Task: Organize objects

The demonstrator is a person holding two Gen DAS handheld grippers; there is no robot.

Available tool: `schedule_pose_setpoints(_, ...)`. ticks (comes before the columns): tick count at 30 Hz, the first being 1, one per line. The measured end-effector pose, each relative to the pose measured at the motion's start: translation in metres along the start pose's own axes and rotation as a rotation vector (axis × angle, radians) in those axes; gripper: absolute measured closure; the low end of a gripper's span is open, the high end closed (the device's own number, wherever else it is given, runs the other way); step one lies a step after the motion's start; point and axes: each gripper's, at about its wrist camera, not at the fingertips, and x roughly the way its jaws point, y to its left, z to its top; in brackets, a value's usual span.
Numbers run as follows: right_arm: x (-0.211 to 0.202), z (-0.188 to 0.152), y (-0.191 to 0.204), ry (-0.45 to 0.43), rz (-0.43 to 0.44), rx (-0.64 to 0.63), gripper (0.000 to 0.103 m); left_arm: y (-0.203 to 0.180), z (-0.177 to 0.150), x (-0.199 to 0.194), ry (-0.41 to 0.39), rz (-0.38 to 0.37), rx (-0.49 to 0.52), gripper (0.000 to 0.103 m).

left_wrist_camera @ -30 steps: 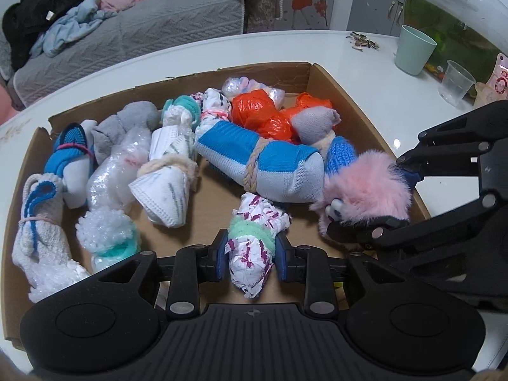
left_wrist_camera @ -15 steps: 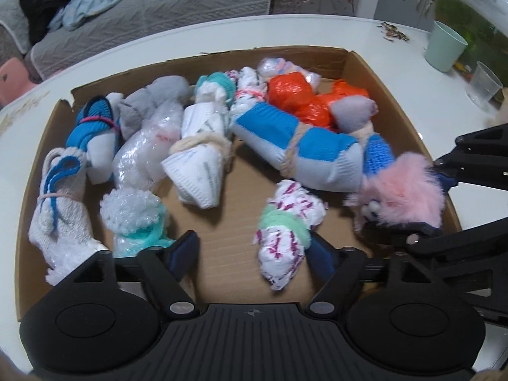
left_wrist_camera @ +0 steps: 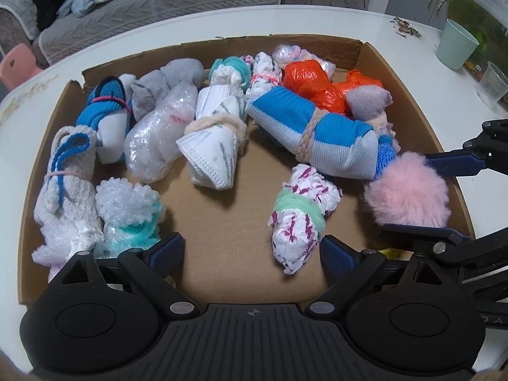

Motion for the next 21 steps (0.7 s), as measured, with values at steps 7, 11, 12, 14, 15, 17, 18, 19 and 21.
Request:
schedule_pose_setpoints(7, -0.012, -0.005, 0.009, 0.000, -0.009, -0.025, 0.045, 0.004, -0.002, -0.010, 0.038, -0.012, -0.052, 0.002)
schedule_pose_setpoints(11, -0.021, -0.008, 0.015, -0.004, -0.020, -0.015, 0.042, 0.005, -0.004, -0.022, 0.065, -0.018, -0.075, 0.001)
schedule_pose_setpoints(12, -0.024, -0.008, 0.015, -0.005, -0.023, 0.001, 0.032, 0.005, -0.004, -0.027, 0.061, -0.019, -0.072, 0.001)
schedule_pose_setpoints(14, -0.032, -0.010, 0.012, -0.018, -0.030, 0.028, 0.011, 0.004, -0.004, -0.039, 0.052, -0.008, -0.063, 0.001)
schedule_pose_setpoints(15, -0.037, -0.012, 0.011, -0.028, -0.027, 0.037, 0.011, 0.004, -0.004, -0.045, 0.051, 0.001, -0.058, 0.001)
schedule_pose_setpoints(17, -0.048, -0.014, 0.006, -0.055, -0.009, 0.085, 0.011, 0.002, -0.005, -0.059, 0.044, 0.034, -0.033, 0.001)
schedule_pose_setpoints(18, -0.053, -0.015, 0.002, -0.068, -0.004, 0.118, 0.011, 0.001, -0.005, -0.067, 0.034, 0.051, -0.011, 0.001)
schedule_pose_setpoints(19, -0.057, -0.015, -0.001, -0.080, -0.007, 0.155, 0.011, 0.000, -0.006, -0.075, 0.023, 0.069, 0.009, 0.001)
schedule_pose_setpoints(21, -0.064, -0.016, -0.005, -0.100, -0.020, 0.230, 0.009, 0.003, -0.004, -0.093, -0.001, 0.094, 0.034, 0.001)
